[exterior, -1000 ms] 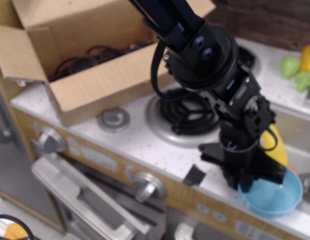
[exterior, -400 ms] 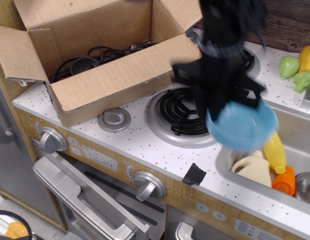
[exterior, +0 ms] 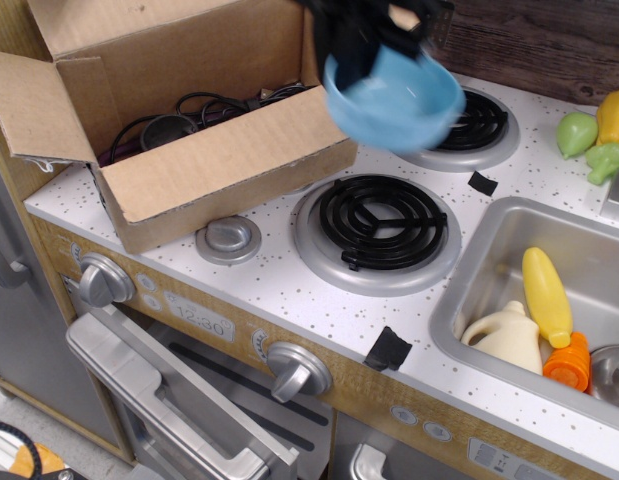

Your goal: Pick up bowl and put in small4fbox

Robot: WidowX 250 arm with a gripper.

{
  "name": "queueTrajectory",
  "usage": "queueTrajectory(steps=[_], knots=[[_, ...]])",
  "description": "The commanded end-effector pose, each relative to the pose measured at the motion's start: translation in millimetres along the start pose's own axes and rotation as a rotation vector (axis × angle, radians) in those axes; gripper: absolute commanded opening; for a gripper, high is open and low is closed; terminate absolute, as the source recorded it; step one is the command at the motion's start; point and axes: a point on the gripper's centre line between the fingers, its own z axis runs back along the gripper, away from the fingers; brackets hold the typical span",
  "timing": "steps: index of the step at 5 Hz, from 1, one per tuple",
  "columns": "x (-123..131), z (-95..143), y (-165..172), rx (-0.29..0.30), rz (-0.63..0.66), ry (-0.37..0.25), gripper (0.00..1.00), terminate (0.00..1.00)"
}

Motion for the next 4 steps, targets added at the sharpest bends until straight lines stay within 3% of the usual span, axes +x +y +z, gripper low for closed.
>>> queueTrajectory(steps=[1, 2, 3, 4], knots=[[21.7, 43.5, 58.8, 0.057, -0.169, -0.018, 0.0, 0.0], [25.2, 36.4, 98.5, 0.038, -0.263, -0.051, 0.0, 0.0], [25.6, 26.8, 121.4, 0.043, -0.368, -0.092, 1.0, 0.0], [25.6, 26.8, 121.4, 0.043, -0.368, -0.092, 1.0, 0.0]])
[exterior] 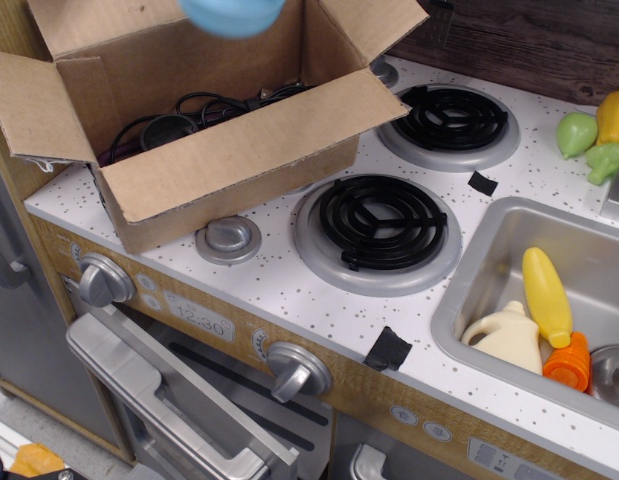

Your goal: Pick up bowl and put in small4fbox

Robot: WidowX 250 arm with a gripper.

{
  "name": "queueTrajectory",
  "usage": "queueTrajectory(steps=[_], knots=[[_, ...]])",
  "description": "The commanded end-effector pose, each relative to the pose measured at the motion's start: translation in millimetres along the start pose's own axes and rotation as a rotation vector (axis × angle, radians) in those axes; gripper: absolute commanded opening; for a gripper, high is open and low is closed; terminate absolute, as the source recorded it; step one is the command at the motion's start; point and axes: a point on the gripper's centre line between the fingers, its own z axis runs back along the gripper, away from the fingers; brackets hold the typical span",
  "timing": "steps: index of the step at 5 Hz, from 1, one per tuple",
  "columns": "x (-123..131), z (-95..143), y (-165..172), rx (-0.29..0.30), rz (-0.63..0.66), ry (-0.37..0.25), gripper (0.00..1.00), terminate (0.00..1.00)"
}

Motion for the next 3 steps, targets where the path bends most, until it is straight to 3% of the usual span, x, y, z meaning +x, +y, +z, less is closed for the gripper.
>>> queueTrajectory(steps=[1, 2, 3], knots=[[10.8, 21.7, 1.4, 0.052, -0.011, -0.04, 1.0, 0.0], [10.8, 21.7, 1.4, 0.052, -0.011, -0.04, 1.0, 0.0], [10.8, 21.7, 1.4, 0.052, -0.011, -0.04, 1.0, 1.0]])
